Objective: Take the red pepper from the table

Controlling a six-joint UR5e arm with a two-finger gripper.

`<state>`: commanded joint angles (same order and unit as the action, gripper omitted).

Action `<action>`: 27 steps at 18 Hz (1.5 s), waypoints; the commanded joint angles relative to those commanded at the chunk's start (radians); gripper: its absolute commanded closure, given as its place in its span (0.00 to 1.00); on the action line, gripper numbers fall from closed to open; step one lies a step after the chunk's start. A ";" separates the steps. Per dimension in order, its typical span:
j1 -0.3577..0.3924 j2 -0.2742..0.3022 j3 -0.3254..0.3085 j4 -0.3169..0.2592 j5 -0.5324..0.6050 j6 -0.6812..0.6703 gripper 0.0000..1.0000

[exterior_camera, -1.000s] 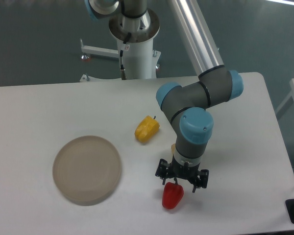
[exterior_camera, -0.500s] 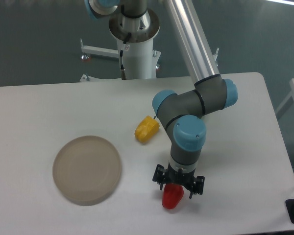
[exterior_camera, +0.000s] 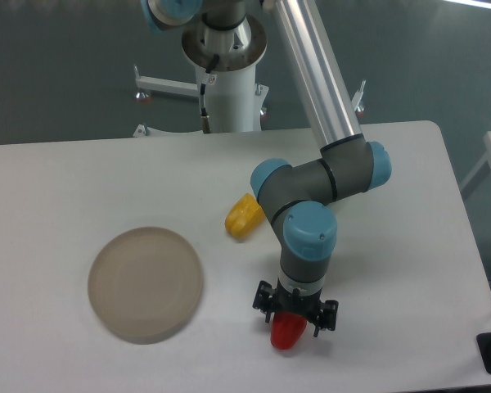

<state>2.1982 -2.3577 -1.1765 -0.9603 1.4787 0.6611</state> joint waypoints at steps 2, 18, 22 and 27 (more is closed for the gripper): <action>-0.002 0.000 -0.002 0.000 0.000 0.000 0.00; -0.003 0.011 0.003 -0.005 0.002 0.020 0.45; -0.002 0.024 0.024 -0.023 0.006 0.066 0.48; 0.041 0.080 0.026 -0.077 0.032 0.187 0.48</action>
<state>2.2395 -2.2780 -1.1505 -1.0369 1.5110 0.8480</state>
